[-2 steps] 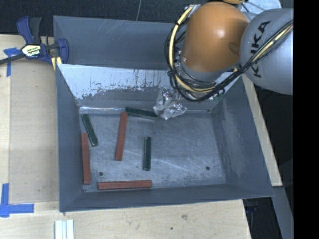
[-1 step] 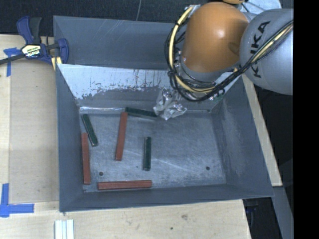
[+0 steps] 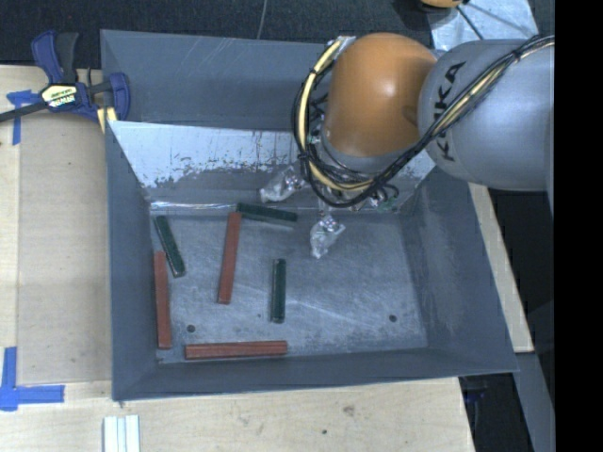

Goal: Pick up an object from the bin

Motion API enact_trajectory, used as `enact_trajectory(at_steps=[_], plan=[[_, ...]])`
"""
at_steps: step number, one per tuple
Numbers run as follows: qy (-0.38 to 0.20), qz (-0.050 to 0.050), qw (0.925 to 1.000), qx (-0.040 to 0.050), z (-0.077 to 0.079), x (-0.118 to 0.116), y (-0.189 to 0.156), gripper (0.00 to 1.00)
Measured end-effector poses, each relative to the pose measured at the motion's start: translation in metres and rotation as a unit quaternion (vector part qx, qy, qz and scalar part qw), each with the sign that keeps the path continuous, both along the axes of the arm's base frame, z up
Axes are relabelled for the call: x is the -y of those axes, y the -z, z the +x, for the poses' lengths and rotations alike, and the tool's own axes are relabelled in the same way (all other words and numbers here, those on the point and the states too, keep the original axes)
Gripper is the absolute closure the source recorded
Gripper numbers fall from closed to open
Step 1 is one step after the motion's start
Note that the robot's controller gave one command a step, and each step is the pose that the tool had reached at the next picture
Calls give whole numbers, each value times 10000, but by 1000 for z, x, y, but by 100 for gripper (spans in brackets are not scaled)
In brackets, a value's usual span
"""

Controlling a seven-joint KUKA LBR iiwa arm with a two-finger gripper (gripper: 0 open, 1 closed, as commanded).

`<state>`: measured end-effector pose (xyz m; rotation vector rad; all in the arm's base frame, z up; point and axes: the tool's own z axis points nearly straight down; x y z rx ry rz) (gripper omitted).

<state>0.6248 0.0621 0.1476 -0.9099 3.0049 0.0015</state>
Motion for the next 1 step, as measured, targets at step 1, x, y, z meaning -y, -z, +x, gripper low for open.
enact_trajectory(at_steps=[1], plan=[[5, 0, 10000, 8, 1, 0, -1, 0]])
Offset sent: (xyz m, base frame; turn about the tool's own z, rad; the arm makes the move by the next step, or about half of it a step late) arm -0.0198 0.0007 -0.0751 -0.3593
